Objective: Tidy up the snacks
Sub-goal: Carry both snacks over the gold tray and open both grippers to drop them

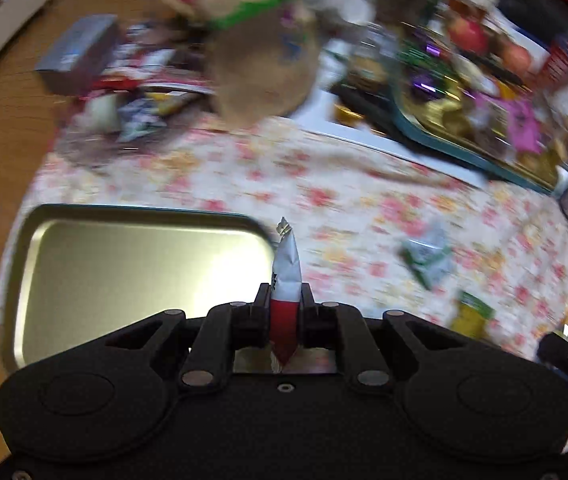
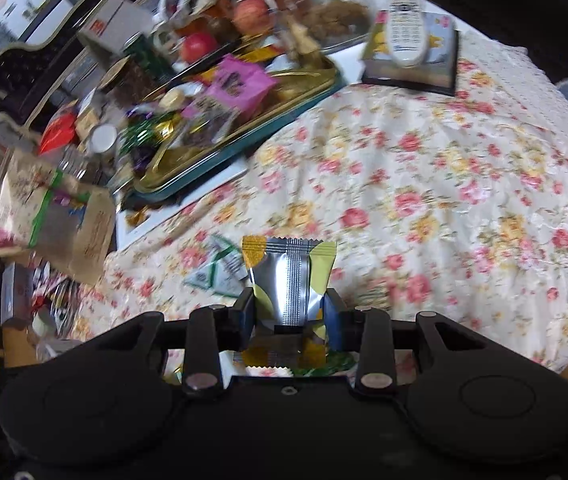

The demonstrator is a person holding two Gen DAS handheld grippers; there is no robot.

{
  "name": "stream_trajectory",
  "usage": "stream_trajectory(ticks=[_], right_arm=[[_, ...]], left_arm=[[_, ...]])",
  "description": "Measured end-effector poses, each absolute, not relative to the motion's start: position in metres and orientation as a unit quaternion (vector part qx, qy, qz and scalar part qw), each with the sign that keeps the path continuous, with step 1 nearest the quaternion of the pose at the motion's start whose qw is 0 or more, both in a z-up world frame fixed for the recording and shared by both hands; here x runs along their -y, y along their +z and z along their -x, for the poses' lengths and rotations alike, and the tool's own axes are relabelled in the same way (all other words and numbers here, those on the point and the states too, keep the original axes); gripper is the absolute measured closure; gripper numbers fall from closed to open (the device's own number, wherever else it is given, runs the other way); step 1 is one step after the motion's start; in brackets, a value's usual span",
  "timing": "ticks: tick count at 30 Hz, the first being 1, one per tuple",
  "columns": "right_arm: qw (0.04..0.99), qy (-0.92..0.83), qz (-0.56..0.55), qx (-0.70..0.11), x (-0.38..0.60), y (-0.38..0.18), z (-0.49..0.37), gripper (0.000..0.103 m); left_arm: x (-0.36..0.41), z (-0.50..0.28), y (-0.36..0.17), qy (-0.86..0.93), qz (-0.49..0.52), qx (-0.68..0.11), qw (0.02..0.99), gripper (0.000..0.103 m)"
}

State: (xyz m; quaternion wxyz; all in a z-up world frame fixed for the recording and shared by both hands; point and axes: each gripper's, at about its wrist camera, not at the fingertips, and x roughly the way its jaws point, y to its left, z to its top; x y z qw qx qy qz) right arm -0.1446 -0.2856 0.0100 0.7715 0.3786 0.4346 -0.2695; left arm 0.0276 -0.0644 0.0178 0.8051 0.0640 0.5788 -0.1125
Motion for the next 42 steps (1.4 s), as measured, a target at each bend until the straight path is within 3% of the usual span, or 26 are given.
stream_trajectory(ticks=[12, 26, 30, 36, 42], right_arm=[[0.823, -0.148, -0.273, -0.476, 0.159, 0.017, 0.076, 0.065], [0.845, -0.051, -0.211, -0.489, 0.065, 0.015, 0.044, 0.065], [0.855, -0.044, -0.205, -0.474, 0.056, 0.019, 0.045, 0.060], [0.858, -0.053, -0.206, -0.467, 0.061, 0.020, 0.045, 0.045], [0.855, -0.061, -0.200, -0.475, 0.065, 0.016, 0.041, 0.044]], left_arm=[[-0.064, -0.056, 0.022, 0.012, -0.009, -0.559, 0.829, 0.081], [-0.098, -0.064, 0.014, 0.023, 0.049, -0.594, 0.802, 0.078], [-0.101, -0.064, 0.012, 0.025, 0.056, -0.599, 0.798, 0.079], [-0.099, -0.063, 0.013, 0.023, 0.051, -0.597, 0.800, 0.078], [-0.095, -0.062, 0.011, 0.019, 0.039, -0.599, 0.799, 0.078]])
